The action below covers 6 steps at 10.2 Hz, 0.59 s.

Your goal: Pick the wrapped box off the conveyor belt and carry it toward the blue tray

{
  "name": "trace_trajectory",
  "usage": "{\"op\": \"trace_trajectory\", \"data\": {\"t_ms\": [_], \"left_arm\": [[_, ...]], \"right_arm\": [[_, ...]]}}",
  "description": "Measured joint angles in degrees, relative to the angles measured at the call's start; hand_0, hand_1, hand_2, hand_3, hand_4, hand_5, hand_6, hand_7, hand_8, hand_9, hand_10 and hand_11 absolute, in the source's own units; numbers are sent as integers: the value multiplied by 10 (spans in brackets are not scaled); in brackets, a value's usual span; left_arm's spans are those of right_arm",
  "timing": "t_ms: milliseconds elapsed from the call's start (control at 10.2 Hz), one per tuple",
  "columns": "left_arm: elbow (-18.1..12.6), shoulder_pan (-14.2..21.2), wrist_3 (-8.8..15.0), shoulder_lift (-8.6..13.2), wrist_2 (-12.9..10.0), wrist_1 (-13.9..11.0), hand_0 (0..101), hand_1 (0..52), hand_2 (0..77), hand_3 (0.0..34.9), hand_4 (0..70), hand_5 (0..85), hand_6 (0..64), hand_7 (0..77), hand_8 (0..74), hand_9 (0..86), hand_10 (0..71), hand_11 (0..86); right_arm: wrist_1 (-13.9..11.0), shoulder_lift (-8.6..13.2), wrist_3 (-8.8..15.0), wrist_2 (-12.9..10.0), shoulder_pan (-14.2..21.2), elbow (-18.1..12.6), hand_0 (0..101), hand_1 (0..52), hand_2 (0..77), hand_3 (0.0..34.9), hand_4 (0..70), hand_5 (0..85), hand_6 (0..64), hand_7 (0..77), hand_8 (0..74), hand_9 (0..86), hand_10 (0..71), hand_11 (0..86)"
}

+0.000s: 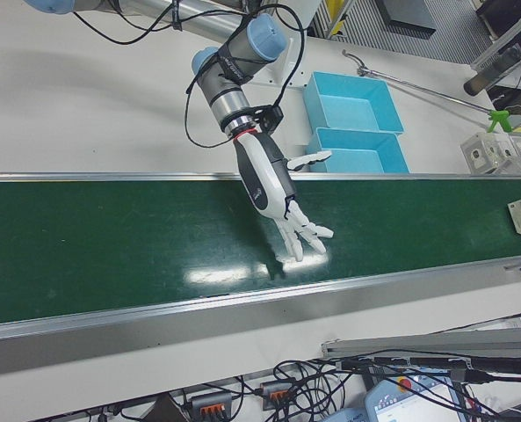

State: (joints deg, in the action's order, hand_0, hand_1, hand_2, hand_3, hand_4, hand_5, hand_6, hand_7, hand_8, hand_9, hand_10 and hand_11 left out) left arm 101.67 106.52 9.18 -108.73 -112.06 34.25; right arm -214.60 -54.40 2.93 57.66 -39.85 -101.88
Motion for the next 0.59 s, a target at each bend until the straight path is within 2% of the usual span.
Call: {"op": "trace_trajectory", "data": {"t_ms": [393, 589], "left_arm": [[0, 0, 0, 0, 0, 0, 0, 0, 5, 0, 0, 11, 5, 5, 5, 5, 5, 5], [0, 0, 0, 0, 0, 0, 0, 0, 11, 0, 0, 11, 5, 5, 5, 5, 5, 5]], "right_arm": [[0, -2, -6, 0, 0, -3, 492, 153, 44, 0, 93, 196, 27, 33, 0, 16, 0, 16], [0, -8, -17, 1, 0, -4, 492, 153, 49, 0, 87, 196, 27, 33, 0, 16, 0, 16]]}}
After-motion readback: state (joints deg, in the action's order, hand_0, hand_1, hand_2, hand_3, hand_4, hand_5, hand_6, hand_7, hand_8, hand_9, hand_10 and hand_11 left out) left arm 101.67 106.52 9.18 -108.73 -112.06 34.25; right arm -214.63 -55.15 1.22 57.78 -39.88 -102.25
